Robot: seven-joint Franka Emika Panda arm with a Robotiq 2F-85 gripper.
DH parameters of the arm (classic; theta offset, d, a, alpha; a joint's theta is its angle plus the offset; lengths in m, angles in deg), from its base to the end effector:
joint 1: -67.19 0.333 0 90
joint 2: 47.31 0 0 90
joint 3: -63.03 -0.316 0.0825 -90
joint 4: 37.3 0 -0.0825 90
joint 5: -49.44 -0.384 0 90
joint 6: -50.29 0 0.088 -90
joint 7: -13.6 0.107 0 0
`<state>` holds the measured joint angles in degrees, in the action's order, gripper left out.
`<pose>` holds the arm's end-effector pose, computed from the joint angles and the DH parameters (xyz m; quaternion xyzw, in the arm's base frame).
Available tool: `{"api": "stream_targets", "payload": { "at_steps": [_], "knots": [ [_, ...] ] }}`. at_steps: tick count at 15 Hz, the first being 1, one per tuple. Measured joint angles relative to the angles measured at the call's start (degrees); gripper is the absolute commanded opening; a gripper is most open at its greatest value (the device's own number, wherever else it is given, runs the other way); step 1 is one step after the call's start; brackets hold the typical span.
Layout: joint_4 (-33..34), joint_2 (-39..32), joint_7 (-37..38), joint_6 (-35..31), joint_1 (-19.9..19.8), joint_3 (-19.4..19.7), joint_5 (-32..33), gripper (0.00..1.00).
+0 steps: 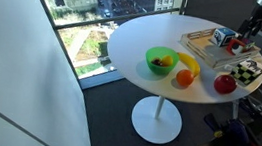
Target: Pick up the block at the bottom right of the wooden crate and then put it on the table
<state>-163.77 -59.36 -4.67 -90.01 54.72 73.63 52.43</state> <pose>0.5101 -0.2167 0.2895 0.9990 -0.0197 0.0031 0.0398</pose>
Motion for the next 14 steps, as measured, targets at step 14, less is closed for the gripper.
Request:
{"api": "stream_targets", "payload": {
  "at_steps": [14],
  "knots": [
    [1.1, -2.3, -3.4, 0.0, -1.2, -0.4, -3.4, 1.00]
  ]
}}
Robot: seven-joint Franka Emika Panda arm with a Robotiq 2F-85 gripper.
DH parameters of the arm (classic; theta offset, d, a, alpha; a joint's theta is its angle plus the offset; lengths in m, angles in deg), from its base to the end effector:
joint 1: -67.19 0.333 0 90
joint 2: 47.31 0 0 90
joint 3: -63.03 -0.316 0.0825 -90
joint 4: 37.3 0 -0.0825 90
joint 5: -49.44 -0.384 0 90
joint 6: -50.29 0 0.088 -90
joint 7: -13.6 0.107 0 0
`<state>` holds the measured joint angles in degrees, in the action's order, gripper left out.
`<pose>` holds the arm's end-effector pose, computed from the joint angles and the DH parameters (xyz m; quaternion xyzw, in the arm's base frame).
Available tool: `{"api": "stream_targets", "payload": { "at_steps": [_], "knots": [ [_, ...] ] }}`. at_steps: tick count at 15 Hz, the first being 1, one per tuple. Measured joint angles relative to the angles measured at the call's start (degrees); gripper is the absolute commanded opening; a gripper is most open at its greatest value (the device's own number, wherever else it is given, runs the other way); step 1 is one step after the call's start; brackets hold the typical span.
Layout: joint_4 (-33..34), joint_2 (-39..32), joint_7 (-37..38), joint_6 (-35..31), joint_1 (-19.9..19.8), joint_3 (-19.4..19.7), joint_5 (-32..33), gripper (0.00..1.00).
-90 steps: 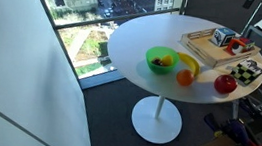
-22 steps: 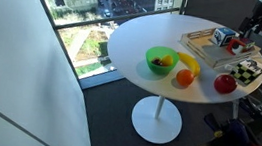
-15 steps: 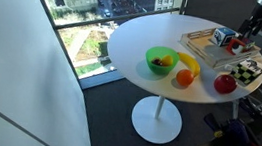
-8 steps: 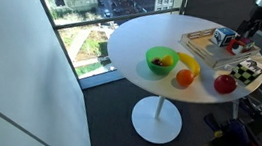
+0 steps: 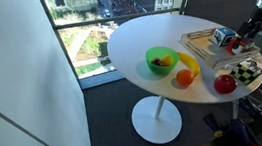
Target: Pick up the block at the bottom right of the wooden crate and then put it on the table
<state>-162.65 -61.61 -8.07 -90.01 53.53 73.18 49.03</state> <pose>0.5116 -0.2252 0.2758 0.9996 -0.0186 -0.0005 0.0209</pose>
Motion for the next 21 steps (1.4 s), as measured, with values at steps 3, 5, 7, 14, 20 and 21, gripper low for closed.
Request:
{"api": "stream_targets", "payload": {
  "at_steps": [3, 5, 7, 14, 20, 21],
  "knots": [
    [0.1, -0.6, 0.0, 0.0, -0.2, 0.0, 0.0, 1.00],
    [0.1, -1.0, 0.0, 0.0, -0.3, 0.0, 0.0, 1.00],
    [0.1, -1.4, 0.0, -0.1, -0.4, 0.0, 0.0, 1.00],
    [0.3, -2.2, 0.0, -0.6, -0.4, 0.0, 0.1, 0.45],
    [0.3, -0.7, 0.3, 1.1, -0.4, 0.1, 1.8, 0.23],
    [0.3, 0.0, 0.3, 2.0, -0.3, 0.1, 2.3, 0.23]
  ]
}}
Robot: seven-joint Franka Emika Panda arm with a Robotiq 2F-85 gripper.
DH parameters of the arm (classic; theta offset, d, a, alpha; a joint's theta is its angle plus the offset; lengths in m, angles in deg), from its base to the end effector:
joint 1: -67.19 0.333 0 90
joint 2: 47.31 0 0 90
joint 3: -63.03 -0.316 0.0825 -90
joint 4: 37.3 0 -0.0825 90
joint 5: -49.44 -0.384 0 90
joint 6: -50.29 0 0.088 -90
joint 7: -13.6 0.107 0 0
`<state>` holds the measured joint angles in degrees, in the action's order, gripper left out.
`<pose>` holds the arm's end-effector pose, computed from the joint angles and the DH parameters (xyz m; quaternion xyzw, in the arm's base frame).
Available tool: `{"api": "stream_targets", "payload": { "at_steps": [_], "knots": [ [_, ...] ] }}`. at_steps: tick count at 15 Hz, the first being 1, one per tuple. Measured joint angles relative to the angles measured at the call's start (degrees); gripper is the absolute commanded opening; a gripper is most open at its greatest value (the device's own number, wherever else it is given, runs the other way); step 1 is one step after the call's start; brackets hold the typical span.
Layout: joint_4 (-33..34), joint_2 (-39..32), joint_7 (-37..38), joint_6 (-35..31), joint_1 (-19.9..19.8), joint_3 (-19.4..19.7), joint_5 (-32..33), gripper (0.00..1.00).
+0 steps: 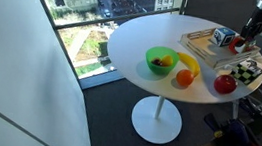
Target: Pick up the block at the bottom right of the wooden crate and then put it on the table
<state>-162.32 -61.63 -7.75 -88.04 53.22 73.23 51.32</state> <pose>0.5085 -0.2279 0.2749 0.9994 -0.0097 -0.0192 0.0274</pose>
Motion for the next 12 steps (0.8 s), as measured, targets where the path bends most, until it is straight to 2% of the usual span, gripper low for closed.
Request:
{"api": "stream_targets", "payload": {
  "at_steps": [4, 12],
  "knots": [
    [-0.2, 3.8, 0.6, 4.1, 0.7, 0.0, 2.1, 0.16],
    [-0.4, 10.9, 4.3, 11.0, 4.4, -1.0, 2.9, 0.16]
  ]
}}
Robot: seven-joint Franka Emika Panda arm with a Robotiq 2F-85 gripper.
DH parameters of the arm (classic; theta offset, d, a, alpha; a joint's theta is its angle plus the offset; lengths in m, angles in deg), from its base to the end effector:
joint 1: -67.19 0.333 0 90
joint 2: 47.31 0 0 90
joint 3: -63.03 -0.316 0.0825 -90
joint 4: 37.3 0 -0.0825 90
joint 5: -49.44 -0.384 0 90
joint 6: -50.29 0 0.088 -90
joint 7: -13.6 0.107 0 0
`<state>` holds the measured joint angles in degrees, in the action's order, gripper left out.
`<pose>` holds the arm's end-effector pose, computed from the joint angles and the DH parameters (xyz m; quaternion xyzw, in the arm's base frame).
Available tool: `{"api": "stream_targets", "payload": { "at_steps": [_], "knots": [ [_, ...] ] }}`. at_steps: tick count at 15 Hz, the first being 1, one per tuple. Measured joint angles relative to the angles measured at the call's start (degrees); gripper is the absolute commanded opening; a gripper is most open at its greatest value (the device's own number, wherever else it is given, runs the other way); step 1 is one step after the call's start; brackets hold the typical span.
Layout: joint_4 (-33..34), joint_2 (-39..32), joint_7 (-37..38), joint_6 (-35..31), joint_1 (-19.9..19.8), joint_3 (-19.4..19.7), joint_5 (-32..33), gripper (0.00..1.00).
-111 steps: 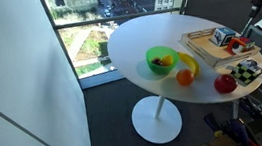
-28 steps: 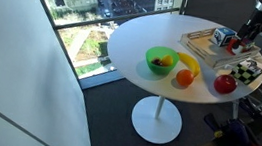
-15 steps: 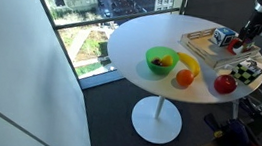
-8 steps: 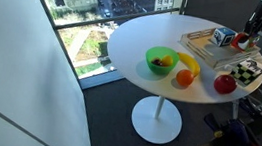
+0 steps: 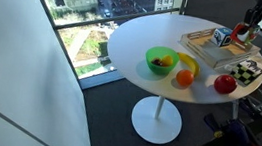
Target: Pick up the block at the bottom right of the wooden crate and then put it on the table
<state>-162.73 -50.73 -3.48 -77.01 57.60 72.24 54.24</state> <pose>0.5077 -0.1752 0.3581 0.9991 0.0109 -0.0242 0.0318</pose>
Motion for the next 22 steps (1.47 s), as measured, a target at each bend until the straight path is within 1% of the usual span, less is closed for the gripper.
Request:
{"api": "stream_targets", "payload": {
  "at_steps": [5, 11, 16, 17, 22],
  "knots": [
    [0.0, 2.3, 4.9, 2.7, 2.7, -1.9, 0.0, 0.16],
    [1.1, 2.5, 16.1, 5.9, 5.5, -4.5, 0.0, 0.16],
    [1.8, 2.4, 23.4, 6.0, 6.8, -5.9, 0.0, 0.16],
    [1.9, 2.4, 24.2, 6.0, 6.8, -6.0, 0.0, 0.41],
    [1.8, 2.2, 24.3, 6.0, 6.9, -6.0, 0.0, 0.41]
  ]
}}
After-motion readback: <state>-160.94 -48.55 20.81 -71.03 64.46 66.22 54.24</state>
